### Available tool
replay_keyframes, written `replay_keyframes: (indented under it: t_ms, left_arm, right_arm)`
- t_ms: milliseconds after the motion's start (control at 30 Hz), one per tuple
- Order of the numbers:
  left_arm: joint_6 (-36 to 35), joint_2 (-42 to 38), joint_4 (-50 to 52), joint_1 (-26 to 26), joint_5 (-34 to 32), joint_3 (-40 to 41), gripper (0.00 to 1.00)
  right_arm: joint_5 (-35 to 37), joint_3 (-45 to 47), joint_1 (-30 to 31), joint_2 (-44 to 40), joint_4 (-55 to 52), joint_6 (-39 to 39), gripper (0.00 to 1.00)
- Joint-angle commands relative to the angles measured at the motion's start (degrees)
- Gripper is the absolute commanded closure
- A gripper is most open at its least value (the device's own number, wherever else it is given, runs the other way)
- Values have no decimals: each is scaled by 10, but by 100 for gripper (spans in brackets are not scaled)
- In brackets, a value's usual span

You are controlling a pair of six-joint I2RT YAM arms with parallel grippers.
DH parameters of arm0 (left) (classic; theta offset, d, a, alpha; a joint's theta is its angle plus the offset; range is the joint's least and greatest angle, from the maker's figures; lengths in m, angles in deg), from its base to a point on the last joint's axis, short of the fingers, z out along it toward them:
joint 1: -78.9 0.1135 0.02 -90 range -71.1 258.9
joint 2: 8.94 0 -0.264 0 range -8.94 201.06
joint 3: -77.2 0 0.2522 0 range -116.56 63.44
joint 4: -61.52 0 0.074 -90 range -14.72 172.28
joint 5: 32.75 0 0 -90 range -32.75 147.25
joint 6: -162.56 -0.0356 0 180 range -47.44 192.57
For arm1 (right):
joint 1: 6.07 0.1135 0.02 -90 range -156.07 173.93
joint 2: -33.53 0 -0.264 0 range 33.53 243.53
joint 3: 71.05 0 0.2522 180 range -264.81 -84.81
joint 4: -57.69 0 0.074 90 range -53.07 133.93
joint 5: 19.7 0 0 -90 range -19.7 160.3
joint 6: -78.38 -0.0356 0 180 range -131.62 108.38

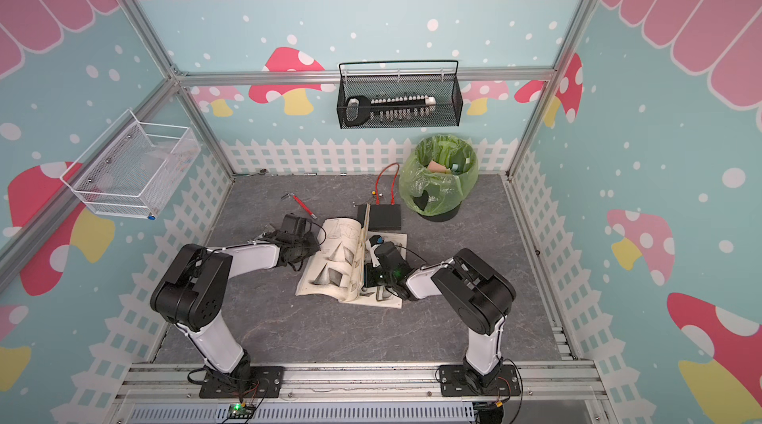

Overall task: Peel off the used sticky note
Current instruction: Close the book at the center of the board.

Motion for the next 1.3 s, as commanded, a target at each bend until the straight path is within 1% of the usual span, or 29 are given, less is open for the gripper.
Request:
replay_keyframes:
  t_ms: [0,133,167,333,400,467,600,667,767,833,900,1000,1067,1100,1200,1267]
  left_arm:
    - [17,33,27,-32,74,5,100]
    - [31,19,8,-65,109,-3,100]
    - [32,11,9,-81,112,-8,100]
    - [39,-38,11,-111,124,-34,100]
    - [38,-55,17,-119,122,-43,100]
    - [37,-67,24,-126,123,-53,100]
    - [36,-74,30,-137,122,-61,100]
    - [36,-69,29,-146,124,-65,100]
    - [35,-60,29,-161,124,-76,100]
    - [34,-52,29,-173,123,-85,100]
    - [32,-46,28,-184,120,-97,100]
    - [30,-33,28,-198,119,-113,100]
    - [30,-26,29,-202,115,-118,100]
    - [31,-24,29,-203,108,-117,100]
    - [34,-23,35,-201,65,-107,100]
    - [34,-21,41,-195,38,-100,100]
  right_arm:
    - [17,33,-3,14,-109,-3,100]
    - [19,36,-3,9,-109,-5,100]
    - [20,37,-3,7,-109,-6,100]
    - [32,45,-3,-10,-112,-14,100]
    - [48,49,-3,-26,-124,-18,100]
    - [81,52,-4,-53,-156,-21,100]
    - [166,61,-8,-137,-247,-22,100]
    - [222,70,-11,-197,-305,-22,95]
    - [286,85,-19,-288,-385,-25,88]
    - [310,96,-25,-348,-426,-24,85]
    - [317,102,-30,-402,-452,-14,82]
    - [288,98,-38,-464,-452,20,81]
    - [245,80,-45,-475,-436,56,84]
    - [222,68,-49,-471,-426,73,86]
    - [132,31,-65,-427,-375,119,98]
    - [64,13,-81,-378,-321,138,100]
